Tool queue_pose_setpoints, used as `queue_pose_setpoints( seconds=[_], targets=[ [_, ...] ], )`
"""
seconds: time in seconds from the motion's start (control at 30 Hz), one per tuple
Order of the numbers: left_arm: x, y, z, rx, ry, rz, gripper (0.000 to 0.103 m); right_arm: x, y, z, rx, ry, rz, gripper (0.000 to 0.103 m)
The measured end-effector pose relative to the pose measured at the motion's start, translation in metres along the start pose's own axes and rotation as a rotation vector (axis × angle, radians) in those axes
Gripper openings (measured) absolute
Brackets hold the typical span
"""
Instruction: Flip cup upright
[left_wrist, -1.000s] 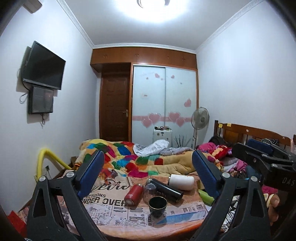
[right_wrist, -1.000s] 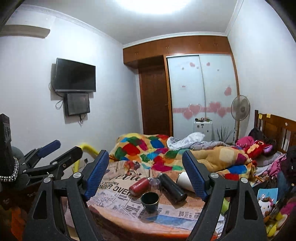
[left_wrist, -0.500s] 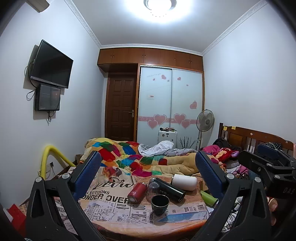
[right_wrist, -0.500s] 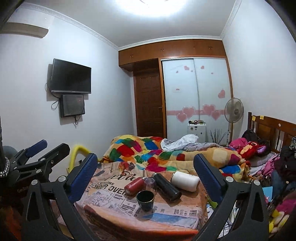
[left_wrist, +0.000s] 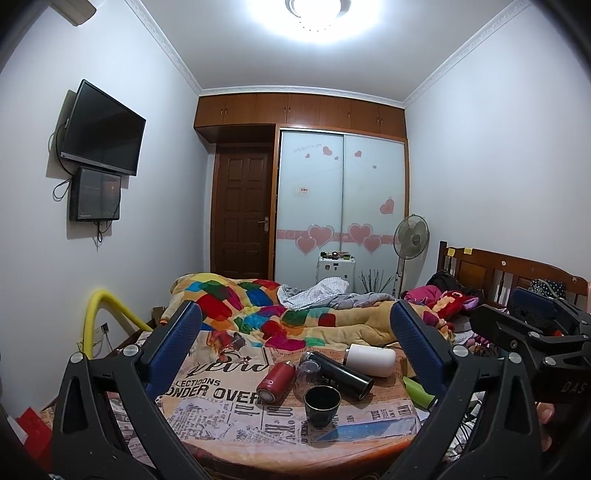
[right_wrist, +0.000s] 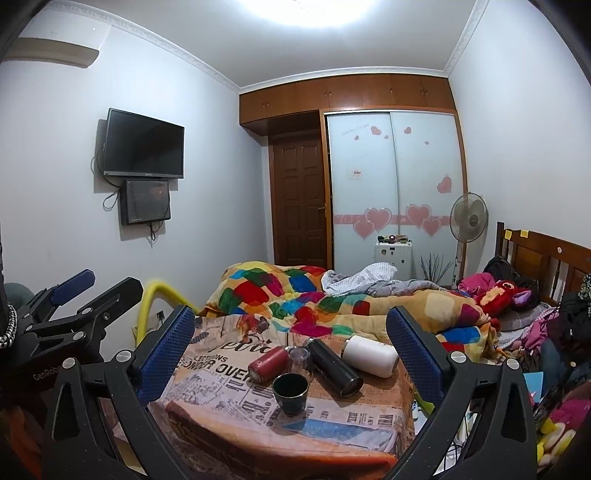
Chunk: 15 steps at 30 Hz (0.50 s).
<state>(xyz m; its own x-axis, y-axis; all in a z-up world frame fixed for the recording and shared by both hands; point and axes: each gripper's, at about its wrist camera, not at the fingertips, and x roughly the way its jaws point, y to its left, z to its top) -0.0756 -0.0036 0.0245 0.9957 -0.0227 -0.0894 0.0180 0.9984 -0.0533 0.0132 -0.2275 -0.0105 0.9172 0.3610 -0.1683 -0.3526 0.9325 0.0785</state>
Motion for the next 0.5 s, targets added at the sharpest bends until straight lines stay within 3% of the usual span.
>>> queue_pose_setpoints(
  seconds=[0.5],
  targets=[
    [0.005, 0.0027, -0.0003, -0.005, 0.011, -0.005, 0.103, -0.0011, 0.0009, -0.0004, 0.002, 0.009, -0.001, 0.103]
  ],
)
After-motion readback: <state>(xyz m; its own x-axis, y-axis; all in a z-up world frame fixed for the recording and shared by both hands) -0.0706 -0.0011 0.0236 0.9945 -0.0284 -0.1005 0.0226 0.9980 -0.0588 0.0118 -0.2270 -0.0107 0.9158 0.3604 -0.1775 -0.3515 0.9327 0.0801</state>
